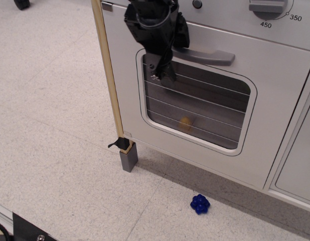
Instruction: Open oven
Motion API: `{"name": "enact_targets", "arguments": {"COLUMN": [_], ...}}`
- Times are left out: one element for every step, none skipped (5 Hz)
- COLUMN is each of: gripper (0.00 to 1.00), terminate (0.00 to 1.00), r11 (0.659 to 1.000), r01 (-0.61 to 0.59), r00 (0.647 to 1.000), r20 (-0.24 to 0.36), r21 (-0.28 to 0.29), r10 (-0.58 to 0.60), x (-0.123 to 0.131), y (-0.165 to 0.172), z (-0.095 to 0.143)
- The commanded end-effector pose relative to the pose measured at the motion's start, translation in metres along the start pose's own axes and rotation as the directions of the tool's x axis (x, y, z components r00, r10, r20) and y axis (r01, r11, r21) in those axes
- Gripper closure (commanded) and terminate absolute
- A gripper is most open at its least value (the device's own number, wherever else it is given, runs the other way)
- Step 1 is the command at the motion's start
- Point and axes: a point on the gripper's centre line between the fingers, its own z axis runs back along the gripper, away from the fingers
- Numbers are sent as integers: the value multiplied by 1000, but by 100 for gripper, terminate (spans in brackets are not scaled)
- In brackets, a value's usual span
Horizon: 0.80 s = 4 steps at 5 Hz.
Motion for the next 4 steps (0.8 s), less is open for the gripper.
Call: {"name": "enact_targets", "arguments": {"gripper": [0,0,0,0], "terminate": [0,0,0,0], "r11": [1000,999,990,982], "r01": [-9,14,93,129], "r00": [999,998,995,990], "r20": [-46,-66,-55,-67], "r21": [-4,51,108,141], "r10": [9,-10,-88,-121], "x": [7,11,20,33], "y": [4,19,43,60], "z": [2,7,14,24]}}
